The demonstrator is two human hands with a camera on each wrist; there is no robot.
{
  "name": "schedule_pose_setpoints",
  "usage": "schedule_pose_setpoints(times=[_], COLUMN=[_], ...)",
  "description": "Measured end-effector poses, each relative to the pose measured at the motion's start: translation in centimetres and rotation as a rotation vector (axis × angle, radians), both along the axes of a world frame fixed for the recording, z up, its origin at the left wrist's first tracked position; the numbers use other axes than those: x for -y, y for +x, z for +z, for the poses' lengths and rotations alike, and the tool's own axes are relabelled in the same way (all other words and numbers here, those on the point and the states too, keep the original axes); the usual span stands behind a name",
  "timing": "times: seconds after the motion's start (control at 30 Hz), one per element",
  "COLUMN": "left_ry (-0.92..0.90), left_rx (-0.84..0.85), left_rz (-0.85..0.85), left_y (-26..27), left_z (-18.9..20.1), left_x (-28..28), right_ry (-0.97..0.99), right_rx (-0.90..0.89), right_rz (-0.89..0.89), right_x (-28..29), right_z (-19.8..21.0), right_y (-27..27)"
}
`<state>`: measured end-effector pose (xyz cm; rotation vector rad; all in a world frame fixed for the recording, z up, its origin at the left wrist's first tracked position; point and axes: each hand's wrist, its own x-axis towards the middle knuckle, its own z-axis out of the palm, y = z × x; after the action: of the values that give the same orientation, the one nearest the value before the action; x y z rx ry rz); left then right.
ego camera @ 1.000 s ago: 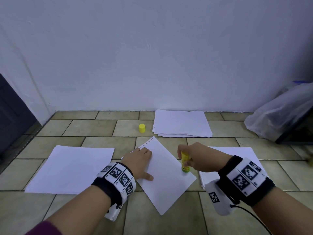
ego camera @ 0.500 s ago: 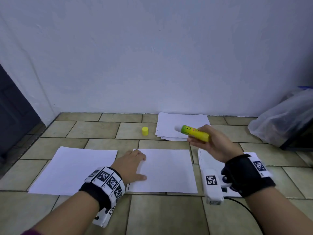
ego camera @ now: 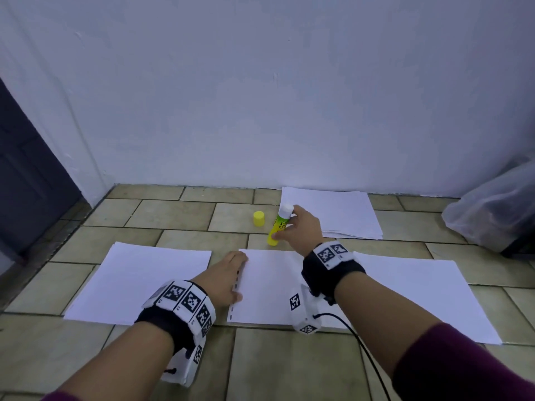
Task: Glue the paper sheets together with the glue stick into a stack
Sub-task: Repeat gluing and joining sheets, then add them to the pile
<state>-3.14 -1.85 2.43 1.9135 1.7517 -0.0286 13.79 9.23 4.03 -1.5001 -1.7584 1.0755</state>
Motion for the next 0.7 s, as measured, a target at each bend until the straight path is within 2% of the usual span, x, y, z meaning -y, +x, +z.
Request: schedule_pose_setpoints(times=[0.13,0.33,0.53,0.7], left_ry=[0.024,0.009,-0.037,-0.046], left_rx=[-0.023,-0.021,0.017,0.015], left_rz=[-0.003,0.001,0.026,0.056], left_y=[0.1,0.0,-0.4,-0.2], left_z=[0.0,0.0,0.2,0.3], left_x=[-0.1,-0.1,-0.7,-0.6], right_ry=[0.082,0.135,-0.013,0.038], right_rx=[0.203,0.307,0.268,0.248], right_rz=[0.098,0.130,0.148,0.149], right_x=[-1.0,-0.9,-0.5,0.8], right_z=[-0.1,-0.5,0.0,2.0], right_y=[-1.2,-1.9,0.3,4.7])
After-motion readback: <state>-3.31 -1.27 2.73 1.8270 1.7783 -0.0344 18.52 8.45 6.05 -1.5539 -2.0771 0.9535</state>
